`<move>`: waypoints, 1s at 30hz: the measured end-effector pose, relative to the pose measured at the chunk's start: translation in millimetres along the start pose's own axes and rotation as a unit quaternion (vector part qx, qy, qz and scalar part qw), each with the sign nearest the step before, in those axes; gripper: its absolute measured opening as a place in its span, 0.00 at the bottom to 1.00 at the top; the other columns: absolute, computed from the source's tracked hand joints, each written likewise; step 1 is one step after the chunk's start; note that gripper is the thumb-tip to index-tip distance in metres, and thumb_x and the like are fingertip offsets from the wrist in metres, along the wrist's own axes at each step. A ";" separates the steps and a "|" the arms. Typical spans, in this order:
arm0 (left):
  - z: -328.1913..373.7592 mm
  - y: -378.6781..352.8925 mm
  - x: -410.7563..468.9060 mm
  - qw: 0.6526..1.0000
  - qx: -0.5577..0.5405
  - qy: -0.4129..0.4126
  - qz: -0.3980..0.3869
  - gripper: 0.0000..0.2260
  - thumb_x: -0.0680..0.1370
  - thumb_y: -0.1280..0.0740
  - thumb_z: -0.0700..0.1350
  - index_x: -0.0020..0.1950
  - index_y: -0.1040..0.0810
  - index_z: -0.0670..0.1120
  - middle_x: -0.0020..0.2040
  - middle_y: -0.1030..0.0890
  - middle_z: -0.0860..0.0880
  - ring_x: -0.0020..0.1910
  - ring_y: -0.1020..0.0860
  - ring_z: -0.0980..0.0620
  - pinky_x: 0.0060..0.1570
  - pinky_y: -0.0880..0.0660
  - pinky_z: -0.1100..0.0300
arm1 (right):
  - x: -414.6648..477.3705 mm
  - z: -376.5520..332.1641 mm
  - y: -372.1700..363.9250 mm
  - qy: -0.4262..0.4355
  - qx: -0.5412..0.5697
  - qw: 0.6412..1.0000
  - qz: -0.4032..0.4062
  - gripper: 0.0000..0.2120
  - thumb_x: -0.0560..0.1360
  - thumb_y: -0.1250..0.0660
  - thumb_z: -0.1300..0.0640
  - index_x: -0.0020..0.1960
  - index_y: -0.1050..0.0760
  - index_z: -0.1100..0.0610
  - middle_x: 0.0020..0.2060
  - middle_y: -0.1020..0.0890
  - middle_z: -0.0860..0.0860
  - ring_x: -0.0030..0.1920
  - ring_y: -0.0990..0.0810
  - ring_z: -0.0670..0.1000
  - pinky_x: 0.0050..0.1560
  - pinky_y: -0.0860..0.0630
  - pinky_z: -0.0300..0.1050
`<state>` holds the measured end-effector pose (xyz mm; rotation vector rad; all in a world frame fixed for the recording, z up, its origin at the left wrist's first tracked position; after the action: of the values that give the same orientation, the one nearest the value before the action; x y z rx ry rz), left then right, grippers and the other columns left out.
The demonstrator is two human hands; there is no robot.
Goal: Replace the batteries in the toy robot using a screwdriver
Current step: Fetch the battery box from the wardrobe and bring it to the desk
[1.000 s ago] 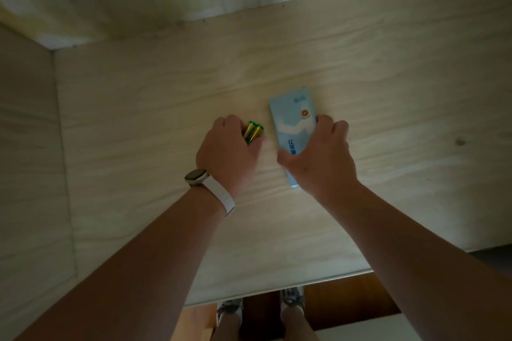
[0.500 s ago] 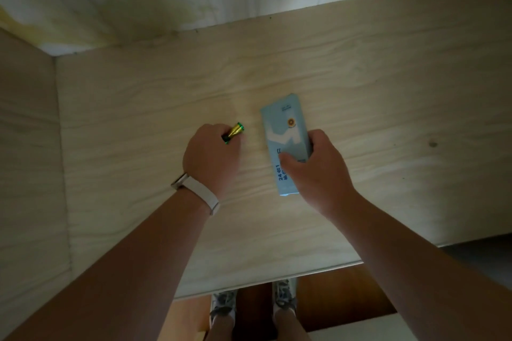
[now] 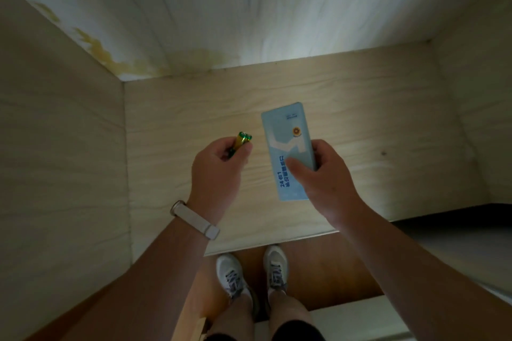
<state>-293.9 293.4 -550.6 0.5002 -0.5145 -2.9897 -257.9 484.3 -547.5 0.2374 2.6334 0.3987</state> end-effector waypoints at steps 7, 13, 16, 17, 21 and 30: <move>50.2 48.9 -40.2 0.999 -0.045 -0.010 -0.011 0.03 0.73 0.29 0.54 0.40 0.17 0.58 0.34 0.16 0.52 0.39 0.16 0.50 0.46 0.20 0.47 | -59.4 -69.3 12.0 0.021 0.001 1.000 0.013 0.07 0.73 0.28 0.55 0.48 0.25 0.48 0.42 0.16 0.49 0.41 0.16 0.49 0.40 0.19 0.48; 88.9 75.1 -73.4 0.996 -0.084 -0.020 -0.003 0.05 0.76 0.29 0.50 0.41 0.18 0.53 0.34 0.16 0.54 0.36 0.16 0.57 0.40 0.21 0.55 | -106.9 -112.3 24.0 0.051 0.006 0.998 0.036 0.07 0.70 0.29 0.52 0.46 0.24 0.47 0.40 0.16 0.46 0.38 0.16 0.44 0.37 0.19 0.42; 102.1 85.8 -94.6 0.994 -0.107 -0.024 -0.006 0.06 0.80 0.31 0.46 0.42 0.19 0.52 0.35 0.17 0.55 0.36 0.17 0.58 0.36 0.22 0.64 | -126.0 -125.4 25.9 0.063 0.003 0.997 0.036 0.06 0.69 0.30 0.52 0.46 0.25 0.46 0.40 0.16 0.44 0.38 0.17 0.43 0.35 0.20 0.39; 105.8 89.6 -102.6 0.993 -0.116 -0.024 -0.005 0.06 0.80 0.31 0.45 0.43 0.19 0.51 0.35 0.17 0.55 0.35 0.17 0.58 0.35 0.23 0.66 | -132.0 -129.2 25.8 0.068 0.003 0.997 0.034 0.06 0.70 0.30 0.53 0.45 0.25 0.46 0.40 0.16 0.43 0.38 0.17 0.43 0.34 0.21 0.36; 111.4 100.2 -133.8 0.990 -0.138 -0.019 0.002 0.05 0.81 0.32 0.45 0.45 0.19 0.50 0.39 0.16 0.55 0.34 0.18 0.61 0.32 0.25 0.69 | -150.3 -138.7 25.7 0.090 0.005 0.996 0.013 0.06 0.71 0.30 0.55 0.46 0.25 0.47 0.39 0.17 0.46 0.38 0.17 0.43 0.31 0.23 0.33; 109.8 114.0 -196.2 0.978 -0.166 0.035 0.123 0.08 0.81 0.33 0.46 0.43 0.20 0.50 0.37 0.17 0.56 0.34 0.18 0.59 0.32 0.27 0.66 | -170.3 -159.1 19.4 0.147 -0.014 0.983 -0.109 0.06 0.69 0.31 0.52 0.46 0.25 0.49 0.40 0.16 0.45 0.38 0.17 0.43 0.34 0.23 0.38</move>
<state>-143.3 244.0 -354.6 0.4698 -0.0604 -2.7288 -181.1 425.0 -334.6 -0.1305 2.8998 0.4218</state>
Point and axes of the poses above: each hand's wrist, its own x-axis towards the middle knuckle, its own y-axis out of the back of the hand, z = x × y, the point moved 3 cm from there along x, towards the middle knuckle
